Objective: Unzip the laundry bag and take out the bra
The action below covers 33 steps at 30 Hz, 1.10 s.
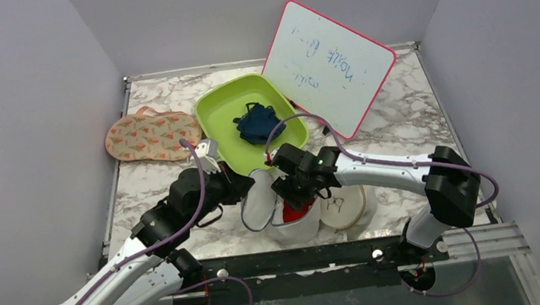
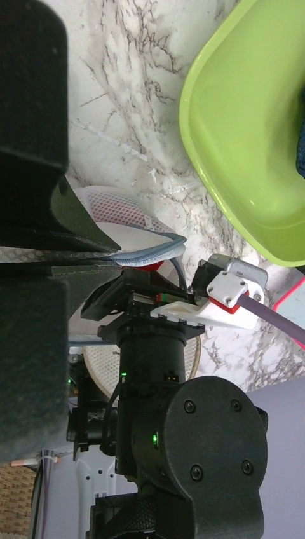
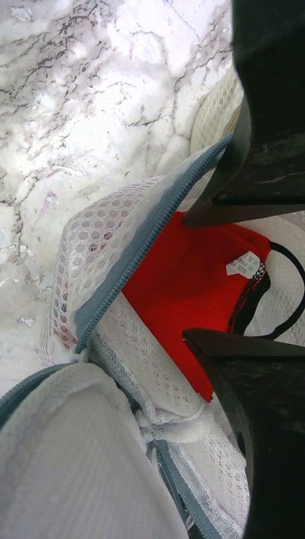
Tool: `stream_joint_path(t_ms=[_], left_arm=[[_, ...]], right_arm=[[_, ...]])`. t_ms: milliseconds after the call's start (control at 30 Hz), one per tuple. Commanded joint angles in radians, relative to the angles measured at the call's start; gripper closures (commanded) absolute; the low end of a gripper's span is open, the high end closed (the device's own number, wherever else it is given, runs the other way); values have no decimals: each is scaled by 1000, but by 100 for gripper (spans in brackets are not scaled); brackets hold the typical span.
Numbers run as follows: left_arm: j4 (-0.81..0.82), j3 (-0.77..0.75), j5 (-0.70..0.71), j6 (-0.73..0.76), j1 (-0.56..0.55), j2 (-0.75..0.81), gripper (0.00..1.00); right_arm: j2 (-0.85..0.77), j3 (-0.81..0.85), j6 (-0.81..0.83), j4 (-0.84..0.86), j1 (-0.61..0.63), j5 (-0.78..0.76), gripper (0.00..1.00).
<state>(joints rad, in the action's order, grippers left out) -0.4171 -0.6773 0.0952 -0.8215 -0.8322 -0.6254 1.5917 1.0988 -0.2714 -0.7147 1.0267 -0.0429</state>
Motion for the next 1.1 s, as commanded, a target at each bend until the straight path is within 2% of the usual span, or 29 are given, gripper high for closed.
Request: stream_joint_path(t_ms=[0, 233, 633, 700, 767, 800, 967, 1067], left_arm=[[35, -5, -32, -11, 2, 7, 100], [45, -5, -37, -11, 3, 2, 100], [57, 18, -48, -24, 2, 7, 100], [64, 22, -52, -24, 3, 4, 100], [67, 22, -52, -24, 2, 0, 100], [67, 22, -52, -25, 3, 0, 100], [67, 29, -48, -25, 2, 7, 100], [67, 29, -38, -17, 2, 6, 100]], right_arm=[[-3, 38, -33, -33, 5, -44, 39], [-5, -1, -45, 0, 5, -32, 23], [108, -80, -85, 166, 4, 69, 23], [111, -83, -94, 193, 5, 108, 34], [101, -81, -101, 206, 5, 130, 55], [91, -76, -105, 200, 4, 125, 62], [0, -31, -101, 127, 4, 94, 80], [-42, -10, -100, 87, 5, 105, 87]])
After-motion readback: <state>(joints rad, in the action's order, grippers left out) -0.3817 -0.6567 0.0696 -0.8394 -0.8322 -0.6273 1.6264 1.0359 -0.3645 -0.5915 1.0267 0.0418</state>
